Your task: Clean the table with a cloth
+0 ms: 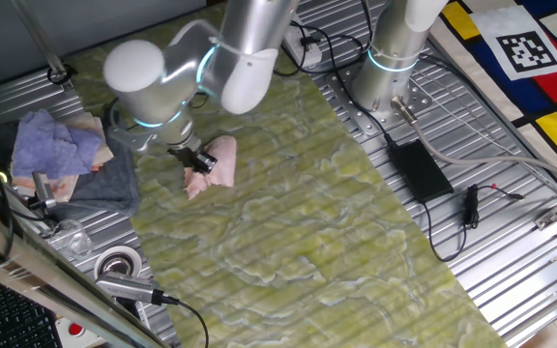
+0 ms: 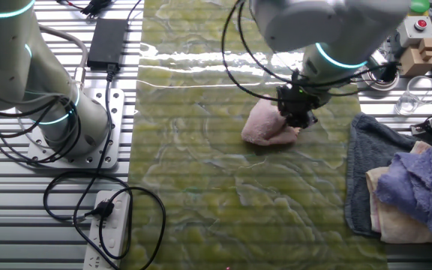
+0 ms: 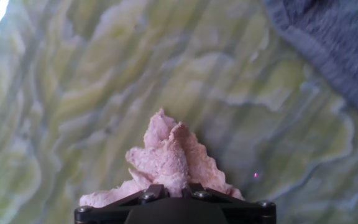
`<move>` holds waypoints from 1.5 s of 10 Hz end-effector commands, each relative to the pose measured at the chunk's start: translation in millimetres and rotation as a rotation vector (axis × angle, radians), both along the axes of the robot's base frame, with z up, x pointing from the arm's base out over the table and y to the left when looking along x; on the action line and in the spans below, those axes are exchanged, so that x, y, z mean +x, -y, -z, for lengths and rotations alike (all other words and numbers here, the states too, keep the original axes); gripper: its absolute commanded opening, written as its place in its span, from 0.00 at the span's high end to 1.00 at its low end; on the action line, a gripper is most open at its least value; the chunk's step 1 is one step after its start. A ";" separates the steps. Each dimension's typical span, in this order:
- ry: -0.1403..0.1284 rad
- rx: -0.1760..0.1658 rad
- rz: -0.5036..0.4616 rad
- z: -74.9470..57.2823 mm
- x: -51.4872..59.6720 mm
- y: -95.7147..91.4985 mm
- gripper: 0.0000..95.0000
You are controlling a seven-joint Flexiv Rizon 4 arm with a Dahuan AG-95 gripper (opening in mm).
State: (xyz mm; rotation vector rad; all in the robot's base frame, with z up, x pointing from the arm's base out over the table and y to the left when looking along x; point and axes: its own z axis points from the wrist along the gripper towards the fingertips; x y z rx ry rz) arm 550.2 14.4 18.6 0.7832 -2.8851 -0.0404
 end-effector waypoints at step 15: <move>0.009 0.040 -0.242 -1.5 -17.8 74.7 1.00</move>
